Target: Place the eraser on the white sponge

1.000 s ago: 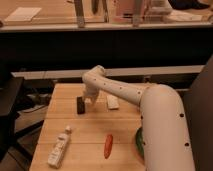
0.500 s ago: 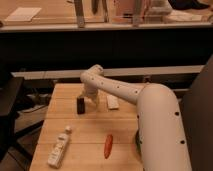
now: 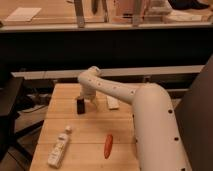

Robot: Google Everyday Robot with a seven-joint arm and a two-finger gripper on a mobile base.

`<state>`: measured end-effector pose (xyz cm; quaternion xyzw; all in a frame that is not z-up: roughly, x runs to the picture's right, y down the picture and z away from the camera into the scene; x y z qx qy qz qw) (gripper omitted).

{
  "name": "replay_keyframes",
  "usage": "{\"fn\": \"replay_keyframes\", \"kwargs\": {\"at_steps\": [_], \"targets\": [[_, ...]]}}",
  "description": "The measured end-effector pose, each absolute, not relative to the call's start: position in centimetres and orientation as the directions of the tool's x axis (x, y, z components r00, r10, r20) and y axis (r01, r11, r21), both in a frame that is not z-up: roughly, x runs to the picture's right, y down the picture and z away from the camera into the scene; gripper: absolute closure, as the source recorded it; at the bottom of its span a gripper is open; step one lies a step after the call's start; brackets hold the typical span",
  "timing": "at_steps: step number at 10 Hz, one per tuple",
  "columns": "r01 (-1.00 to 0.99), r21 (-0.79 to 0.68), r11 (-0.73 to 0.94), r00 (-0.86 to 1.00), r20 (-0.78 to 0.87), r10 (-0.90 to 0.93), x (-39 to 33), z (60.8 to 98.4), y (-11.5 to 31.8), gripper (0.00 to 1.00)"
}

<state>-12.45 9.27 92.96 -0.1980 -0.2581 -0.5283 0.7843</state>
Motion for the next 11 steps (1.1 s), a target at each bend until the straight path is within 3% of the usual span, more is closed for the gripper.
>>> {"fn": "replay_keyframes", "kwargs": {"at_steps": [11], "targets": [[0.942, -0.042, 0.332, 0.281, 0.638, -0.717, -14.5, 93.6, 10.9, 0.20]]}}
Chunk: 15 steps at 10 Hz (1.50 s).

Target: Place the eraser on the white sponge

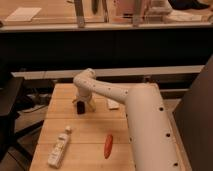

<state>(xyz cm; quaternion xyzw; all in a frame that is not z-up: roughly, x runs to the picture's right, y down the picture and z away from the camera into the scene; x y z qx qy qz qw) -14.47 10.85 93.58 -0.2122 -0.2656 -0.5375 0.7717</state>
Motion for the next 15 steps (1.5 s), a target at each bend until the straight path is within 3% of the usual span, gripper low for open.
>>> {"fn": "replay_keyframes", "kwargs": {"at_steps": [6, 9, 15], "targets": [[0.943, -0.050, 0.329, 0.284, 0.638, -0.716, -14.62, 93.81, 11.03, 0.26], [0.943, -0.053, 0.327, 0.284, 0.638, -0.715, -14.64, 93.89, 11.13, 0.36], [0.943, -0.057, 0.327, 0.287, 0.637, -0.715, -14.45, 93.49, 10.75, 0.92]]}}
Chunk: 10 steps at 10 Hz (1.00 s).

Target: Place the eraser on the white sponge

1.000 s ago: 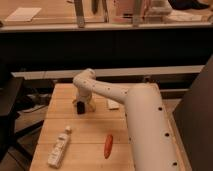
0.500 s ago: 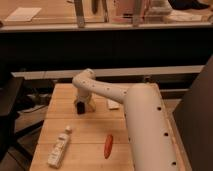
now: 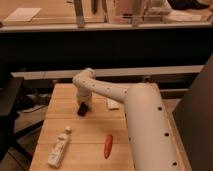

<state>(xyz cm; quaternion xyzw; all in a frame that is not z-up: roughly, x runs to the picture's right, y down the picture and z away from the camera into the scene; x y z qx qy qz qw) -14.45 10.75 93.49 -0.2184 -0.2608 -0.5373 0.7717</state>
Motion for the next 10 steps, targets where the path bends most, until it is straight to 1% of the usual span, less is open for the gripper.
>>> {"fn": "replay_keyframes", "kwargs": {"at_steps": [2, 3, 5, 6, 10], "targets": [[0.944, -0.057, 0.326, 0.286, 0.638, -0.715, -14.5, 93.5, 10.8, 0.95], [0.942, -0.056, 0.331, 0.289, 0.638, -0.714, -14.2, 93.2, 10.5, 1.00], [0.935, -0.067, 0.348, 0.309, 0.632, -0.710, -12.3, 92.6, 9.4, 1.00], [0.931, -0.074, 0.357, 0.321, 0.630, -0.707, -10.6, 92.2, 9.1, 1.00], [0.913, -0.079, 0.400, 0.358, 0.625, -0.693, -7.3, 91.5, 8.2, 1.00]]}}
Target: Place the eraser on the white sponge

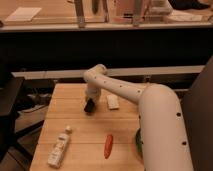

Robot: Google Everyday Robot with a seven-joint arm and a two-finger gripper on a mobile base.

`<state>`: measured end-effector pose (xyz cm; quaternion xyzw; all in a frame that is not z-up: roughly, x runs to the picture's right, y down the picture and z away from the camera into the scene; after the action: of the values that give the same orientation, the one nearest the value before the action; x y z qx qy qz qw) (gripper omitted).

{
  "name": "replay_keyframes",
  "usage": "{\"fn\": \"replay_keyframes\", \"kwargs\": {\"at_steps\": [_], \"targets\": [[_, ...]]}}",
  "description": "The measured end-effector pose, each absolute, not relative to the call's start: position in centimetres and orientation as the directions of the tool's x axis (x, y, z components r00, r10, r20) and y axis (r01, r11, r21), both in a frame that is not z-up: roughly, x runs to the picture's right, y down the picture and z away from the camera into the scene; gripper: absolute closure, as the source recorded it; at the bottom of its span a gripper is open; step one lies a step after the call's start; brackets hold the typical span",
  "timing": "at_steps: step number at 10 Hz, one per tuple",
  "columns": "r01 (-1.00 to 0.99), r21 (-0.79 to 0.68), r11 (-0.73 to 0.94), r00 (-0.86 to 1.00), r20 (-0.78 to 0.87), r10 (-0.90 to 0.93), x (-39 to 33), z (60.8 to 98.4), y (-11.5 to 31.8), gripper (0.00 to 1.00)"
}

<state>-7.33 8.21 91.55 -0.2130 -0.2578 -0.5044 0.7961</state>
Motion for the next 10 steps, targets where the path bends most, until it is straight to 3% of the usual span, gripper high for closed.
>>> {"fn": "replay_keyframes", "kwargs": {"at_steps": [10], "targets": [[0.870, -0.120, 0.478, 0.445, 0.610, -0.656, 2.6, 89.9, 6.6, 1.00]]}}
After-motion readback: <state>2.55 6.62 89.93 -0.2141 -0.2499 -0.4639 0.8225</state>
